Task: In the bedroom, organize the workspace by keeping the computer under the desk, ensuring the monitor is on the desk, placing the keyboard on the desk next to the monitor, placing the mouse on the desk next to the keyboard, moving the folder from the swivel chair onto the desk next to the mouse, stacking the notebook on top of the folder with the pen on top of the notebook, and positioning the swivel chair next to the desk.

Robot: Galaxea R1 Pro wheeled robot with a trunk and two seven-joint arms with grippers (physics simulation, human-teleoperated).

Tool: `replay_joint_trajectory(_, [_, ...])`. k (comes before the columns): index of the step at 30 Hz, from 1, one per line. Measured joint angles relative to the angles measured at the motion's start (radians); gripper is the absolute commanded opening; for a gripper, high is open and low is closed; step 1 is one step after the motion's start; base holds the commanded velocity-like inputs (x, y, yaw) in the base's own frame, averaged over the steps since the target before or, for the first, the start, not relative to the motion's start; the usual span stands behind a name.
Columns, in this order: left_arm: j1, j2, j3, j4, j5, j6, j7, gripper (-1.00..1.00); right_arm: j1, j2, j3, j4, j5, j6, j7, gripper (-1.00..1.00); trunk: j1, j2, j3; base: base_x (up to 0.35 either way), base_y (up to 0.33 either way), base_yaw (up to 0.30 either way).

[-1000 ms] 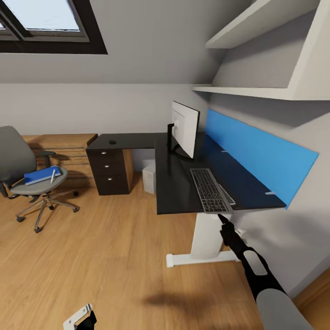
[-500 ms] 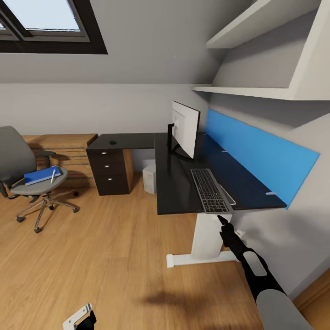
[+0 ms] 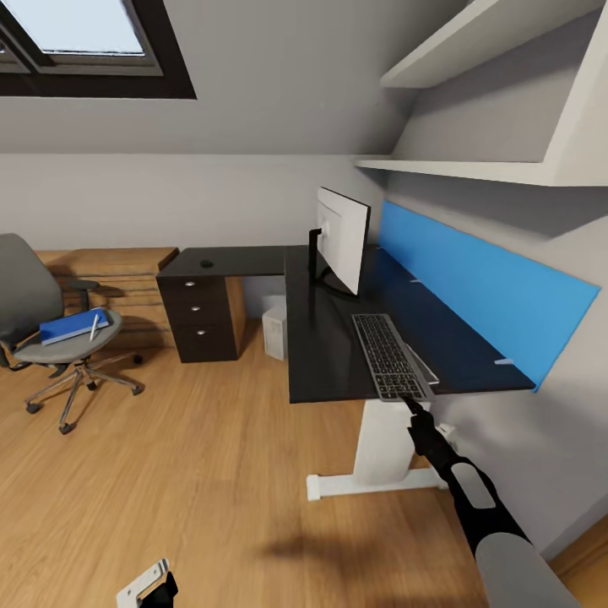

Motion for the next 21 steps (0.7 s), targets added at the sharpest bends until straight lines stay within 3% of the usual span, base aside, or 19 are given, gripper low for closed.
replay_joint_trajectory(21, [0.0,0.0,0.0,0.0,0.001,-0.001,0.0,1.0,0.0,-0.006,0.0,0.001,0.0,0.0,-0.001,1.0,0.0,0.0,0.0,0.118,0.0,0.0])
